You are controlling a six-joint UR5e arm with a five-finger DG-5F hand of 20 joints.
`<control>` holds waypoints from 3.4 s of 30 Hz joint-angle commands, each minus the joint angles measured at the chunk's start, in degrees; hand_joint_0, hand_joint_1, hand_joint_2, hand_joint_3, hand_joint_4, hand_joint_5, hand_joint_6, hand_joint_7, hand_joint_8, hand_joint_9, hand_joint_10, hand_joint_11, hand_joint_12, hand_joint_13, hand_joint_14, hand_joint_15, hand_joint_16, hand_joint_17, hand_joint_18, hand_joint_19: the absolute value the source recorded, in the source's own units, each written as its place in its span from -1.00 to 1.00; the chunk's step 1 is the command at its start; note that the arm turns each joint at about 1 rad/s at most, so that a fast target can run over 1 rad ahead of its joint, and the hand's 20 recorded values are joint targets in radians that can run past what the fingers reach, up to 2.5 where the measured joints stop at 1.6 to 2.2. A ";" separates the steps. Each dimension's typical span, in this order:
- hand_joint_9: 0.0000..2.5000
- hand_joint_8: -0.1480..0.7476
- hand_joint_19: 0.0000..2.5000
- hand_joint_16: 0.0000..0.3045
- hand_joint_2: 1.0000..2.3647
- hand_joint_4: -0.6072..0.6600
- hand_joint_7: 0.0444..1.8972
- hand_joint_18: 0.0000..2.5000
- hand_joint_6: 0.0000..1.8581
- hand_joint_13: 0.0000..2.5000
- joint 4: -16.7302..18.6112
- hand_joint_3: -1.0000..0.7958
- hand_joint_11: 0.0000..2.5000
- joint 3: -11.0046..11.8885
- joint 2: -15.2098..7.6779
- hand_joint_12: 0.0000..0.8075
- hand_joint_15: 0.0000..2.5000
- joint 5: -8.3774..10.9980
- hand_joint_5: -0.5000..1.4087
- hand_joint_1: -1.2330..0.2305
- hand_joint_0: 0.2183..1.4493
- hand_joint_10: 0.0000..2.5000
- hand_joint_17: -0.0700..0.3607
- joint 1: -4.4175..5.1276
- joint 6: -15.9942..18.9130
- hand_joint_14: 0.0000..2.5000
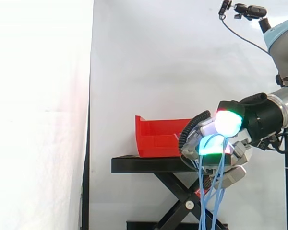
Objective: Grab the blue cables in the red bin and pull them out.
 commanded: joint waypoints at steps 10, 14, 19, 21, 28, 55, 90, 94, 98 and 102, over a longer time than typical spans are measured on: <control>-0.01 -0.03 0.16 -0.69 -1.00 0.51 -0.83 -0.15 0.40 -0.15 0.84 -1.00 0.24 0.00 0.02 -0.08 -0.12 0.02 0.04 -0.86 0.05 -1.00 -0.19 0.03 0.00 0.04; -0.01 -0.04 0.17 -0.70 -1.00 0.50 -0.83 -0.15 0.40 -0.15 0.84 -1.00 0.24 0.00 -0.07 -0.08 -0.12 0.02 0.03 -0.85 0.08 -1.00 -0.19 -0.06 0.00 0.04; -0.02 -0.05 0.16 -0.69 -1.00 0.51 -0.84 -0.15 0.41 -0.15 0.84 -1.00 0.24 0.00 0.02 -0.09 -0.12 0.02 0.03 -0.85 0.10 -1.00 -0.19 -0.06 0.00 0.03; -0.02 -0.03 0.16 -0.69 -1.00 0.51 -0.84 -0.15 0.41 -0.15 0.84 -1.00 0.24 0.00 0.02 -0.08 -0.11 0.02 0.03 -0.85 0.10 -1.00 -0.18 -0.06 0.00 0.03; -0.04 -0.03 0.15 -0.70 -1.00 0.51 -0.85 -0.16 0.43 -0.15 0.93 -1.00 0.24 0.00 -0.07 -0.08 -0.12 0.02 0.00 -0.85 0.12 -1.00 -0.19 -0.06 0.00 0.03; 0.00 0.07 0.13 -0.63 -1.00 0.58 -0.81 -0.13 0.27 -0.13 1.54 -1.00 0.22 0.00 0.02 0.03 -0.20 0.02 0.10 -0.61 -0.21 -1.00 -0.09 -0.06 0.00 0.10; 0.05 -0.02 0.15 -0.68 -1.00 0.41 -0.77 -0.15 0.39 -0.10 1.54 -1.00 0.25 0.00 0.02 -0.10 -0.10 -0.07 0.23 -0.69 -0.01 -1.00 -0.17 -0.06 0.00 -0.07; 0.06 -0.04 0.16 -0.70 -1.00 0.37 -0.76 -0.15 0.42 -0.08 1.54 -1.00 0.26 0.00 0.02 -0.12 -0.08 -0.07 0.25 -0.69 0.08 -1.00 -0.19 -0.06 0.00 -0.09; 0.07 -0.05 0.15 -0.70 -1.00 0.35 -0.77 -0.14 0.42 -0.08 1.54 -1.00 0.26 0.00 0.02 -0.12 -0.07 -0.07 0.25 -0.69 0.12 -1.00 -0.19 -0.06 0.00 -0.10; 0.07 -0.05 0.14 -0.70 -1.00 0.32 -0.77 -0.14 0.44 -0.08 1.54 -1.00 0.25 0.00 -0.07 -0.13 -0.07 0.02 0.24 -0.68 0.15 -1.00 -0.19 -0.06 0.00 -0.10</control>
